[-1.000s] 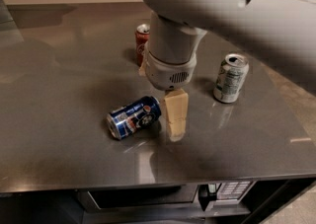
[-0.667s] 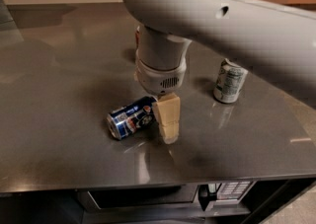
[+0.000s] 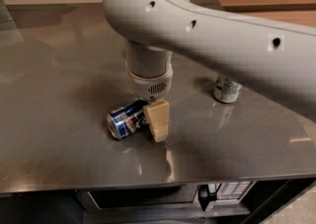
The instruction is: Pick pepsi can
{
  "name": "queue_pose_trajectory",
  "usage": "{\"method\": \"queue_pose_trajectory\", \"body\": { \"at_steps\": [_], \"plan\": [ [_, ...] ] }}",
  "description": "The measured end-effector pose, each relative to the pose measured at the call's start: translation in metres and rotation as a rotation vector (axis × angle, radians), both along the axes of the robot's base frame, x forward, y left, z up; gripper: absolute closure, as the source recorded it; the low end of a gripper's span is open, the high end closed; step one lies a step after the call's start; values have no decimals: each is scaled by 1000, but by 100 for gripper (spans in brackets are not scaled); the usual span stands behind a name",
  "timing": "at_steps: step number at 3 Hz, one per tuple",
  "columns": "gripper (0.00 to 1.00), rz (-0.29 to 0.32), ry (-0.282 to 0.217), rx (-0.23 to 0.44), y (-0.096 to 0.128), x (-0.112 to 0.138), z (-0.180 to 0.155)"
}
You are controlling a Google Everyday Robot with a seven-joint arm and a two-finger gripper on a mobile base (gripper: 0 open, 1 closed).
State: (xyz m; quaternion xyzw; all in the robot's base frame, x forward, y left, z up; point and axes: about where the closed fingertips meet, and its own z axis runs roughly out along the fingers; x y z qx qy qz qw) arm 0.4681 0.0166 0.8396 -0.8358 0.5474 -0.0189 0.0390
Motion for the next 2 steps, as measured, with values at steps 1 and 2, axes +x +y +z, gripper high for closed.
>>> {"method": "queue_pose_trajectory", "body": {
  "at_steps": [1, 2],
  "plan": [
    [40, -4, 18, -17, 0, 4, -3],
    [65, -4, 30, -17, -8, 10, 6]
  ]
}}
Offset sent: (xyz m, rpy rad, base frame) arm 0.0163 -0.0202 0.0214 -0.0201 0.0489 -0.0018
